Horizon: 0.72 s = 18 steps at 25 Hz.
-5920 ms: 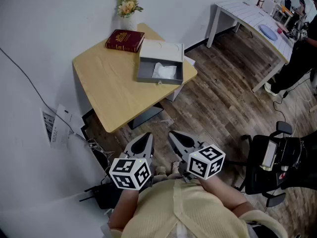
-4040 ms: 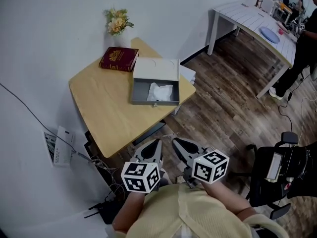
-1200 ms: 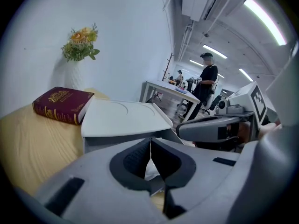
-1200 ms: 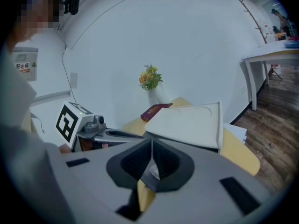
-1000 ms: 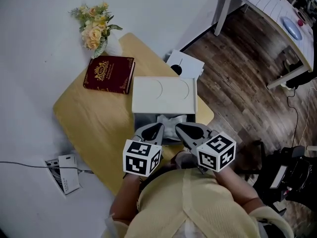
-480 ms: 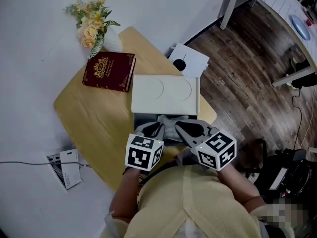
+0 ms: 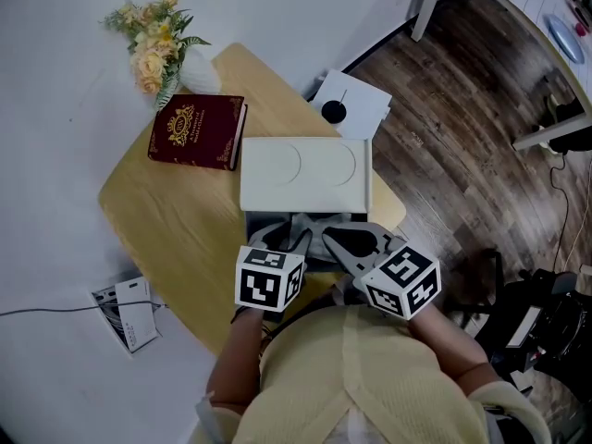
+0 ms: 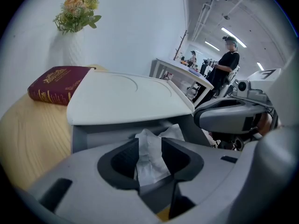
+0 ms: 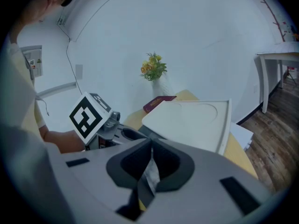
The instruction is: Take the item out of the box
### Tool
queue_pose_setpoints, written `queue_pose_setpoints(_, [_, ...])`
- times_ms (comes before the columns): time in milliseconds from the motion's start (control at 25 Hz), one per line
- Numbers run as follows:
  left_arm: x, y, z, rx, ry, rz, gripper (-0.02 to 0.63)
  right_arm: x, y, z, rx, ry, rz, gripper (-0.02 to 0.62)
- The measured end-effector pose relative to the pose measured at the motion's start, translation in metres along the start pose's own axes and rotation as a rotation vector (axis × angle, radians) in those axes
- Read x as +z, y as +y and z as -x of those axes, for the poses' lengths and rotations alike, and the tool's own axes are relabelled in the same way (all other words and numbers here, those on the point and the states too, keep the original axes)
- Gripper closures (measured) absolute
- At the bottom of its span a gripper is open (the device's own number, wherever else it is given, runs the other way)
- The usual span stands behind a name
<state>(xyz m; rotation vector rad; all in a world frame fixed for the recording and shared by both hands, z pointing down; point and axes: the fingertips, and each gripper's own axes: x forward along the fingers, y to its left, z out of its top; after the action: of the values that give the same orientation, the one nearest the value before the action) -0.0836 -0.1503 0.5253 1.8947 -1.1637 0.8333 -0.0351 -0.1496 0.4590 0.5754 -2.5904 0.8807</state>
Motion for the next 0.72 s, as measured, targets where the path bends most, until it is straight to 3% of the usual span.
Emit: queue_pose_setpoints(720, [-0.007, 0.000, -0.023, -0.090, 0.089, 0.063, 0.328, -0.004, -0.003, -0.003, 0.035, 0.009, -0.004, 0.563])
